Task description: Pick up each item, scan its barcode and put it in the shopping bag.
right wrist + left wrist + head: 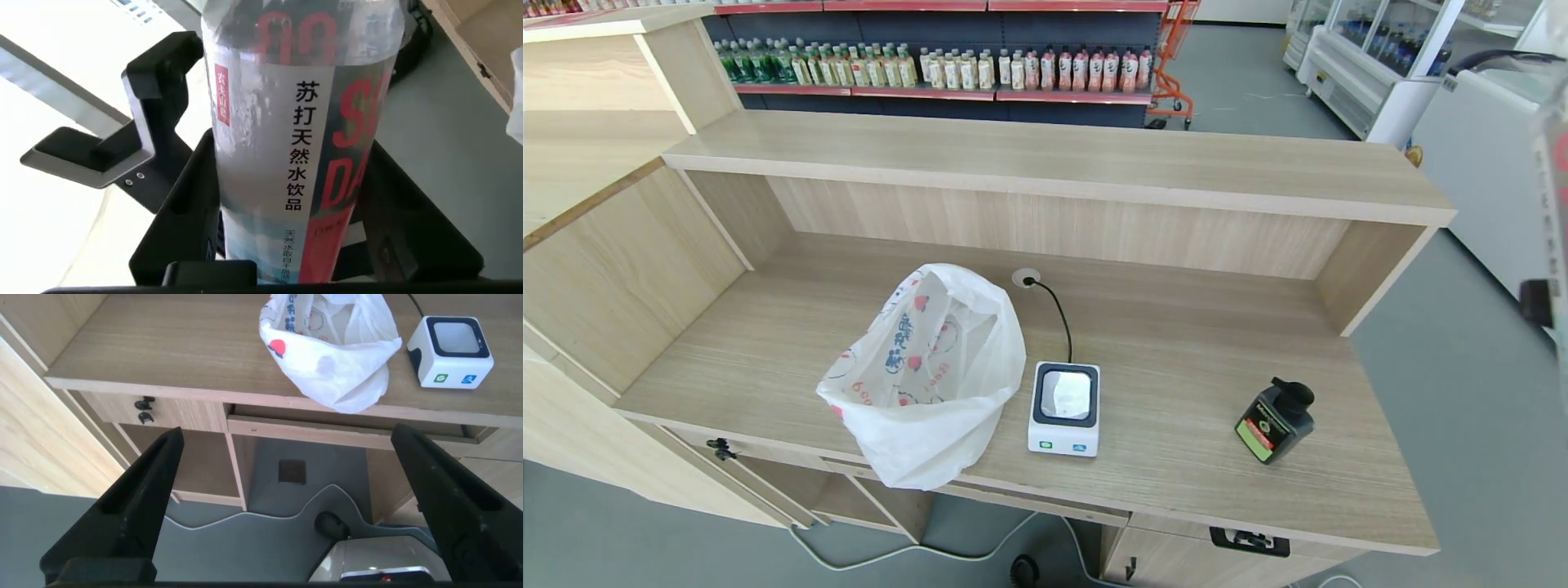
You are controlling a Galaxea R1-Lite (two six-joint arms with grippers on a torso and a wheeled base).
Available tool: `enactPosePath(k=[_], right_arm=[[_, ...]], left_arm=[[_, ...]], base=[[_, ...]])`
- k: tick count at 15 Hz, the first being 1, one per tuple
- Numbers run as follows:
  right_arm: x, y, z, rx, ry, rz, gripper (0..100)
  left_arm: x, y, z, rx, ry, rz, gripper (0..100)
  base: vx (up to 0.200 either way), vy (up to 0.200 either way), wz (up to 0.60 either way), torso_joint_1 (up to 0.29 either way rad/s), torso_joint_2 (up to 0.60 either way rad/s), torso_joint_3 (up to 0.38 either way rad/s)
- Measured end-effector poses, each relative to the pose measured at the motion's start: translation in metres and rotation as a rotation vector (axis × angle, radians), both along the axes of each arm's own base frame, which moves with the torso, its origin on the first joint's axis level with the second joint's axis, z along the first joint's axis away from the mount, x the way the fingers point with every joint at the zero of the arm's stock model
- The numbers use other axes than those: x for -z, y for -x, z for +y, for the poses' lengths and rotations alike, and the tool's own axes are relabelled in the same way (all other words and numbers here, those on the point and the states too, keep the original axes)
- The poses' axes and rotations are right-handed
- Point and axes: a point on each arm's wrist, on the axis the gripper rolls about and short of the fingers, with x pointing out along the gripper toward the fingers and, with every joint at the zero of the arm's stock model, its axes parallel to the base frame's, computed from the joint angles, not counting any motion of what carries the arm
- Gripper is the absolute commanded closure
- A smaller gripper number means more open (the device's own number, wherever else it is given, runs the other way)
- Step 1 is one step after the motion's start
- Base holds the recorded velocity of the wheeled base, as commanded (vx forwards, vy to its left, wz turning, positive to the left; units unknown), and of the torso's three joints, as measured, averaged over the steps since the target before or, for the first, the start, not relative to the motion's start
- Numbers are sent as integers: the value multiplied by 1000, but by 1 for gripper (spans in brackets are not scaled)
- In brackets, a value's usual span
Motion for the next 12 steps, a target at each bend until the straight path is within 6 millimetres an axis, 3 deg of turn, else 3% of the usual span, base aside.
enactPosePath(k=[12], right_arm=[[3, 22, -4, -82, 12, -54, 100]], left_arm=[[0, 0, 0, 1, 0, 0, 0]], base=[[0, 0, 0, 0, 0, 0]])
